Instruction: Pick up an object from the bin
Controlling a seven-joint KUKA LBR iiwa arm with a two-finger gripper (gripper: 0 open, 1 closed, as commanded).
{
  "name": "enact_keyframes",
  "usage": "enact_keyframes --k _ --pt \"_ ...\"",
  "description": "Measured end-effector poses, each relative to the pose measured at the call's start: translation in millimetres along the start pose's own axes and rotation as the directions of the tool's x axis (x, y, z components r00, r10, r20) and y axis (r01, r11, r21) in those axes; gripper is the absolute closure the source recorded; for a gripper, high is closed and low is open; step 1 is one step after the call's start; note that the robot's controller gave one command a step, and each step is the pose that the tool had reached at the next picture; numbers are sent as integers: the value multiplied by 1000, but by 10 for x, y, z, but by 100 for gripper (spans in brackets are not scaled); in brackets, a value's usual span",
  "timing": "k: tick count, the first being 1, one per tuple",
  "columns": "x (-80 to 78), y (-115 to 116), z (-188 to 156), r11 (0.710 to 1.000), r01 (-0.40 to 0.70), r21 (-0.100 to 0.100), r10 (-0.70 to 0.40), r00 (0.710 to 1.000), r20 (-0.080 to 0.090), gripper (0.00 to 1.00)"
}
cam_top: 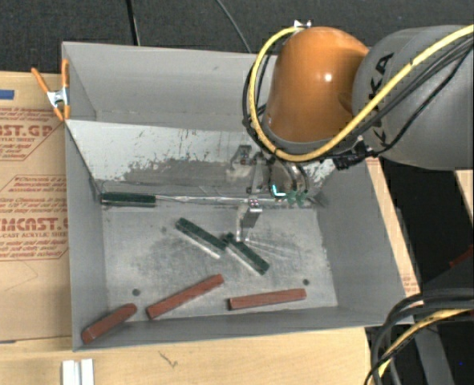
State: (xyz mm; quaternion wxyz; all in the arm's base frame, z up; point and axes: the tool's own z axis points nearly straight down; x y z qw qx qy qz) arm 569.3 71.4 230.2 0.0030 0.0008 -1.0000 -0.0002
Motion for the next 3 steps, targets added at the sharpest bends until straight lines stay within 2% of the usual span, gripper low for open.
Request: enact_keyframes --k 1,2,3 --pt "-3 -1 -21 1000 -1 0 1 1000 3 0" --pt "85 35 334 997 71 1 -71 997 13 0" --pt "88 190 1475 984 178 1 -178 983 51 100"
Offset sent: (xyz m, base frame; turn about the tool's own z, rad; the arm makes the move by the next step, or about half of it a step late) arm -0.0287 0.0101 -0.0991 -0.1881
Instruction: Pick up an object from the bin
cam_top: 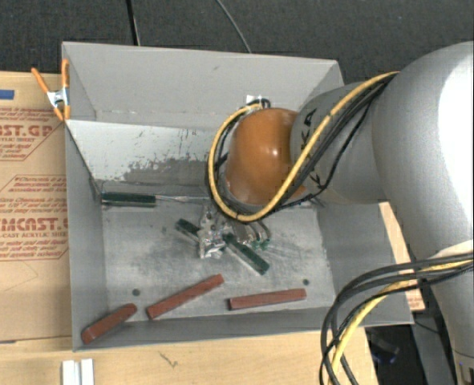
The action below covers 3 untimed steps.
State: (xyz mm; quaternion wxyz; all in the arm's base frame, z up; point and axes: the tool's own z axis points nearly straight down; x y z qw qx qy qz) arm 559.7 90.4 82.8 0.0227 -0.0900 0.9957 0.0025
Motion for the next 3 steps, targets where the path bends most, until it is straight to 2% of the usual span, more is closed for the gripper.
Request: enact_keyframes --k 1,2,3 --pt "7 3 2 1000 1 0 -1 1000 -3 100" --pt "51 -333 -255 999 -36 -1 36 999 -41 100" --pt "-52 -509 -449 998 -68 7 68 997 -41 100"
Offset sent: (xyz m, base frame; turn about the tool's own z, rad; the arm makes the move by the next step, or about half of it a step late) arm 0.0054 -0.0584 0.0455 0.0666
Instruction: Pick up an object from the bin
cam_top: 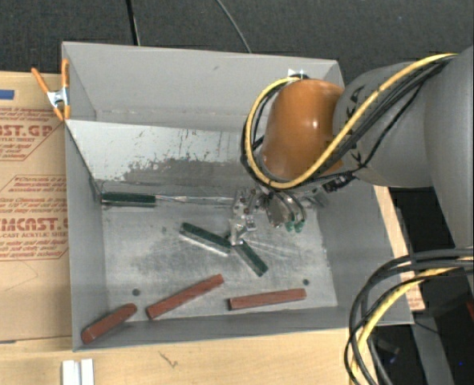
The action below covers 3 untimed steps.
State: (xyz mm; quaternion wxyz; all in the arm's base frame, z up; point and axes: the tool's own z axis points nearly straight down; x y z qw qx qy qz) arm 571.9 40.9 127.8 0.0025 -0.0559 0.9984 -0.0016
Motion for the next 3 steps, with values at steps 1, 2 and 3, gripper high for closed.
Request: enact_keyframes --k 1,2,3 --pt "258 187 -235 1000 -11 -4 11 1000 -3 0" --pt "260 186 -233 1000 -11 -4 11 1000 -4 0" --pt "-139 136 522 997 81 -4 -81 997 2 100"
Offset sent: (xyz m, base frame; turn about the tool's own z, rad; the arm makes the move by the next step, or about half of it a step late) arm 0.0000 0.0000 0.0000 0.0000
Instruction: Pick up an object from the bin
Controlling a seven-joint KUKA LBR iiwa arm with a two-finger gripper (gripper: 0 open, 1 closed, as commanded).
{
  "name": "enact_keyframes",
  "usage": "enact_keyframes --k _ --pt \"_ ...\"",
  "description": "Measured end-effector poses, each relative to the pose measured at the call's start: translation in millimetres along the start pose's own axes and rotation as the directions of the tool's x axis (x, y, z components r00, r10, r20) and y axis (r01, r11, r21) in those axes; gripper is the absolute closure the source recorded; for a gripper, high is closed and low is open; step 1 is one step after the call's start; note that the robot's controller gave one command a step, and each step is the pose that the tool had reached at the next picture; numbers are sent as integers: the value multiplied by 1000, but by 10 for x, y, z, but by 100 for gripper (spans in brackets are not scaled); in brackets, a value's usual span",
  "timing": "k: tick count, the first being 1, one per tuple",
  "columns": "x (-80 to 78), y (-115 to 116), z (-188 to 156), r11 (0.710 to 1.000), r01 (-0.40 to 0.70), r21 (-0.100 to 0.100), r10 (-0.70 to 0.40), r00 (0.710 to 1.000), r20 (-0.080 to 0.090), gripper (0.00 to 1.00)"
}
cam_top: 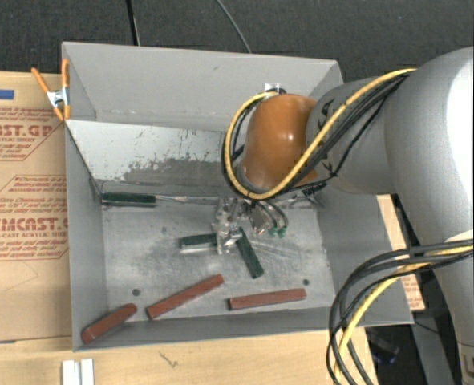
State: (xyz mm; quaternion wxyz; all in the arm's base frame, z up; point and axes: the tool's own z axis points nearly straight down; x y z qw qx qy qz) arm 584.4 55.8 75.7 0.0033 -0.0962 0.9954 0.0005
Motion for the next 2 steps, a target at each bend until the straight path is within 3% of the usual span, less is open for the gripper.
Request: enact_keyframes --k 1,2 --pt "0 0 0 1000 0 0 0 1000 0 100" --pt "12 89 -1717 1000 -20 1 20 1000 3 100"
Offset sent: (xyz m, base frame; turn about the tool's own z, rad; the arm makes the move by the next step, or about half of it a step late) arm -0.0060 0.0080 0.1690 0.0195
